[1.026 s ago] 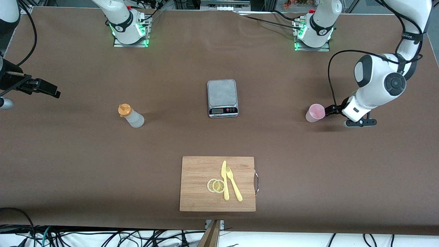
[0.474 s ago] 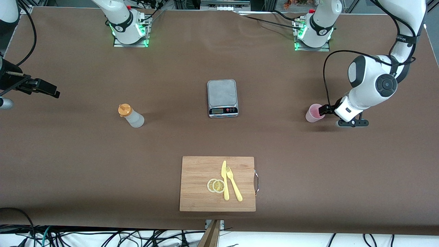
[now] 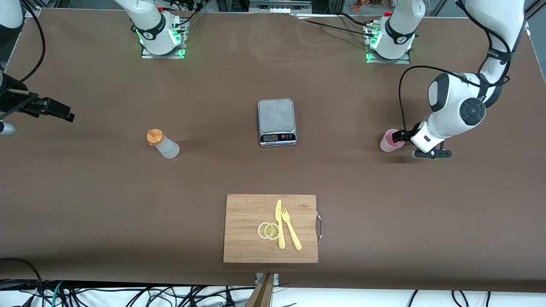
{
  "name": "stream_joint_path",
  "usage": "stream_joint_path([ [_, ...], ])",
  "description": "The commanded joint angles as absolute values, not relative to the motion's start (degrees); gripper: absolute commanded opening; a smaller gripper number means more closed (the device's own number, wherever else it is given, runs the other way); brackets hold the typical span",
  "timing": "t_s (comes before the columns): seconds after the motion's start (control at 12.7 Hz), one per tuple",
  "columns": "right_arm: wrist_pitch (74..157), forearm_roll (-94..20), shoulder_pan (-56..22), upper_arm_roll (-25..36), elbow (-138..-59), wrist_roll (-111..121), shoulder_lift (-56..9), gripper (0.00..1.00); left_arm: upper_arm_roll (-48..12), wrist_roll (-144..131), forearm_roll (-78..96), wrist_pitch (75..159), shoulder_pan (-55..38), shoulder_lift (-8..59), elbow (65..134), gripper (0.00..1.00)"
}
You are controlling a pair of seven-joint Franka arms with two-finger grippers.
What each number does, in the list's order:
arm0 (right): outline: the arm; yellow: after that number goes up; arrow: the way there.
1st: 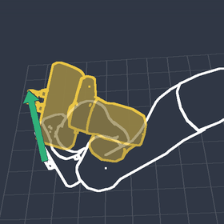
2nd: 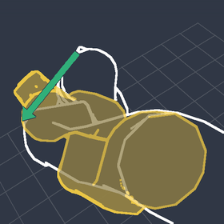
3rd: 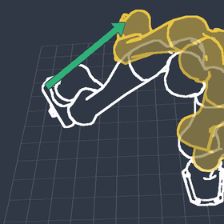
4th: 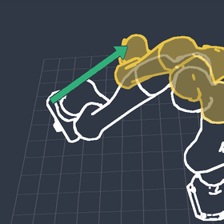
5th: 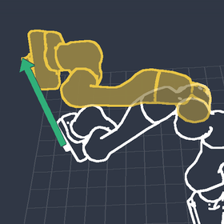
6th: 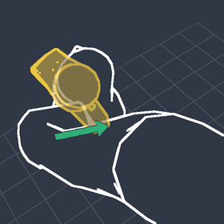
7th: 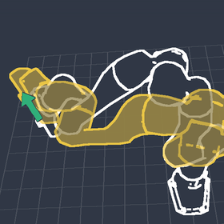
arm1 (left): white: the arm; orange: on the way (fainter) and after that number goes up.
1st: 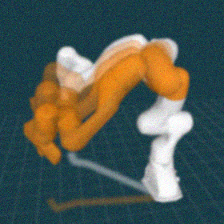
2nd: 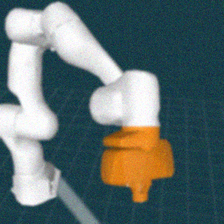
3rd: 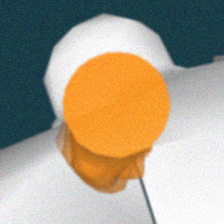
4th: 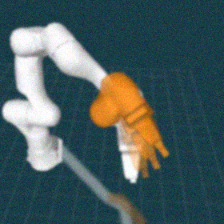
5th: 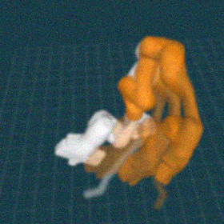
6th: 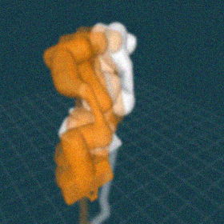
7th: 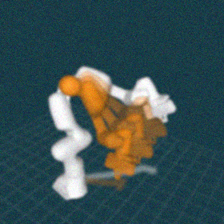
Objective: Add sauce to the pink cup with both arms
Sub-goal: 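Reach the left gripper down to the pink cup and grasp it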
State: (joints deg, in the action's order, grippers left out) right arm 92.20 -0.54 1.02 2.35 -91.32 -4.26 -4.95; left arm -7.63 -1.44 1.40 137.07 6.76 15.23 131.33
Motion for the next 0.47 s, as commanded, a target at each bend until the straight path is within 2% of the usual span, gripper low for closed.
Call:
stream_joint_path([
  [0.0,91.41,-1.14,1.41,2.29,-90.79,-4.13,-4.92,1.00,-7.56,-1.14,2.72,137.90,6.24,15.82,131.40,0.99],
  [0.08,91.41,-1.14,1.41,2.29,-90.79,-4.13,-4.92,1.00,-7.56,-1.14,2.72,137.90,6.15,15.82,131.40,0.83],
  [0.39,91.41,-1.14,1.41,2.29,-90.79,-4.13,-4.92,1.00,-7.56,-0.44,2.72,137.81,5.80,16.43,131.40,0.07],
])
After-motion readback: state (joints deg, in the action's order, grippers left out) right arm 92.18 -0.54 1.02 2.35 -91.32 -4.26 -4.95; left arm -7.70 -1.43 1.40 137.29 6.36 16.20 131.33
